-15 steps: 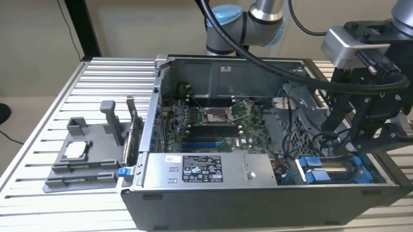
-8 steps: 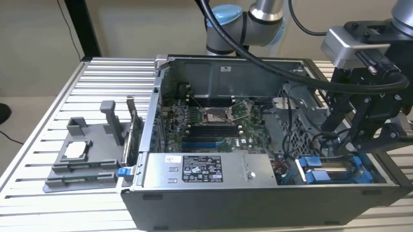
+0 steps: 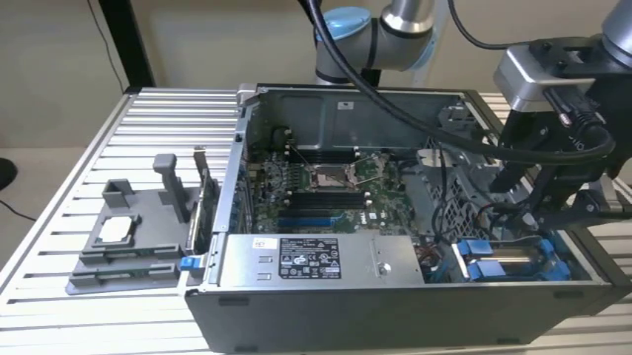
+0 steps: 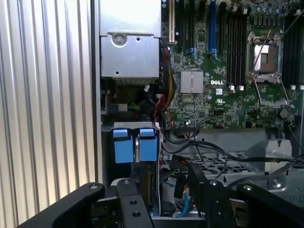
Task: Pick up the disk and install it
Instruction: 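Insert the disk into the insertion slot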
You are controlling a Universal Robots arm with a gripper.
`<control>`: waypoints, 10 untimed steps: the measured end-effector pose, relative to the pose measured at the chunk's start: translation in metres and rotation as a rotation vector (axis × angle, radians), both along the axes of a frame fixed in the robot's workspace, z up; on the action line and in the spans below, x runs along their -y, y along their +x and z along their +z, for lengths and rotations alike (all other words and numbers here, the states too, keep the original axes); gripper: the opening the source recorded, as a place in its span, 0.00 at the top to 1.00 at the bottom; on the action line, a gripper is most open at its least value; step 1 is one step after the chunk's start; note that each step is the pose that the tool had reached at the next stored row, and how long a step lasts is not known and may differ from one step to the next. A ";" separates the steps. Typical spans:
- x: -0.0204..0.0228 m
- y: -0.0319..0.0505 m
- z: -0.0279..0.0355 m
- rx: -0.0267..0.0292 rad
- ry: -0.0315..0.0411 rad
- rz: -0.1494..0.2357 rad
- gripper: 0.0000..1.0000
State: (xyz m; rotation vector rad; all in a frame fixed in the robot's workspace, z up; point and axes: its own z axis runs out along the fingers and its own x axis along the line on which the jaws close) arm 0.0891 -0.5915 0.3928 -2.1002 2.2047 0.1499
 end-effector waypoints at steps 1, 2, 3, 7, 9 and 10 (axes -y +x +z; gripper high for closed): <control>0.0000 0.0000 -0.0017 0.0000 -0.0001 -0.016 0.00; 0.0000 0.0000 -0.0034 0.0000 0.0000 -0.035 0.00; 0.0000 0.0001 -0.0051 0.0000 0.0000 -0.052 0.00; -0.0003 0.0001 -0.0104 0.0000 -0.0001 -0.100 0.00; -0.0023 0.0001 -0.0124 -0.0001 0.0001 -0.108 0.00; -0.0045 0.0001 -0.0131 -0.0001 0.0000 -0.109 0.00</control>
